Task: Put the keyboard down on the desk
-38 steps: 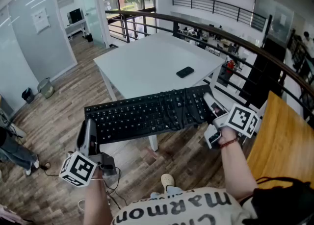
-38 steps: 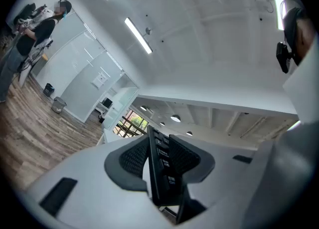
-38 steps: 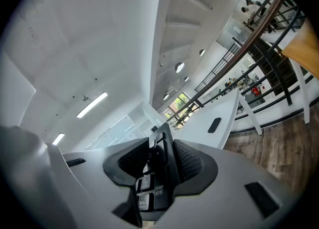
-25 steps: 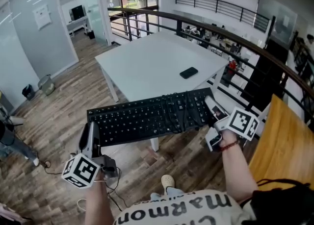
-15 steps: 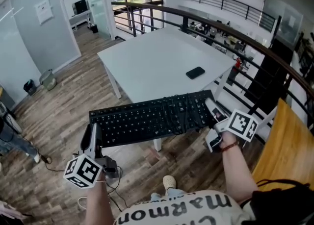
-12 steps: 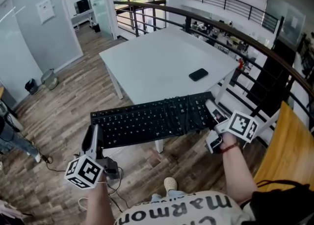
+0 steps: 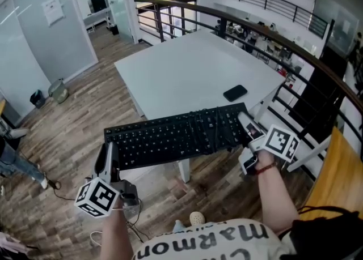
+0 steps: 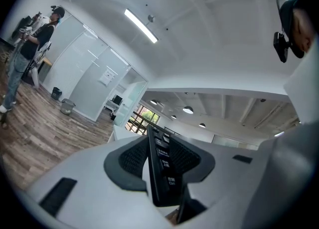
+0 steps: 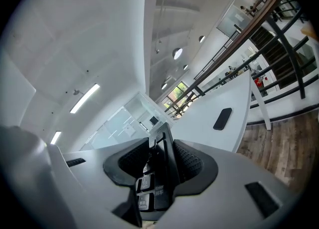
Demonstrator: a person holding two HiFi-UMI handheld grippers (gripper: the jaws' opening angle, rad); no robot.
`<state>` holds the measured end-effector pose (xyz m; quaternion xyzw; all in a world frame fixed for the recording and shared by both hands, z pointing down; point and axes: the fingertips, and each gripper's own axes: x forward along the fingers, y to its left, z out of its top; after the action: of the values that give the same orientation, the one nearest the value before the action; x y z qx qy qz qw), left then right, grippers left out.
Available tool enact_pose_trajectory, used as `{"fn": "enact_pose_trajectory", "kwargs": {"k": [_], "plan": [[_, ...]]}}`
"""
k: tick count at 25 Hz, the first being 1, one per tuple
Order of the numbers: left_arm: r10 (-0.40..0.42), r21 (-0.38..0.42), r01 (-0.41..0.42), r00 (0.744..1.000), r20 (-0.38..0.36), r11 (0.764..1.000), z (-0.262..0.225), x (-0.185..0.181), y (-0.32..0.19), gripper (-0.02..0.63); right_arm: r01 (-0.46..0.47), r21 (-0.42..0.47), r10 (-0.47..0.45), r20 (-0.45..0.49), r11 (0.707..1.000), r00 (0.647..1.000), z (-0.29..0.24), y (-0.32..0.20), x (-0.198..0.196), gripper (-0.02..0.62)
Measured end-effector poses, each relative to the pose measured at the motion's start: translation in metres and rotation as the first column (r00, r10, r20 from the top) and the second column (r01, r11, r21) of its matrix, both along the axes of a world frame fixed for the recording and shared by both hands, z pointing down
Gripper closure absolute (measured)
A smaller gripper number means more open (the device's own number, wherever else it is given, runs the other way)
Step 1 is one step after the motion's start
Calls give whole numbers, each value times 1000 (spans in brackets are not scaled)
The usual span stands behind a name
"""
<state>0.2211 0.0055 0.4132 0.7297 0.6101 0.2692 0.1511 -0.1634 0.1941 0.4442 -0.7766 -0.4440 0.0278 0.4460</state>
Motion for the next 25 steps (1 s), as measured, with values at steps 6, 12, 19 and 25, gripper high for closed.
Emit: {"fn": "enact_pose_trajectory", "kwargs": {"k": [6,12,19,25], "plan": [[-23,-25,23,1000,-5,999,-1,-1,-1,482,17,-21,-17,-9,1000,1000,-1,7,3,440],[-46,-24,46,999,-5,999,2,-2,-4,482,35,-25,-35,-11,999,999,3,11,5,440],[-48,-11,48,999,-6,999,2,-2,-4,482,24,-5,-24,-8,1000,1000,8,11,3,440],[-53,19,53,998,18,998,4,-2,-3,482,26,31,-26,7,999,1000,9,11,5,440]]}}
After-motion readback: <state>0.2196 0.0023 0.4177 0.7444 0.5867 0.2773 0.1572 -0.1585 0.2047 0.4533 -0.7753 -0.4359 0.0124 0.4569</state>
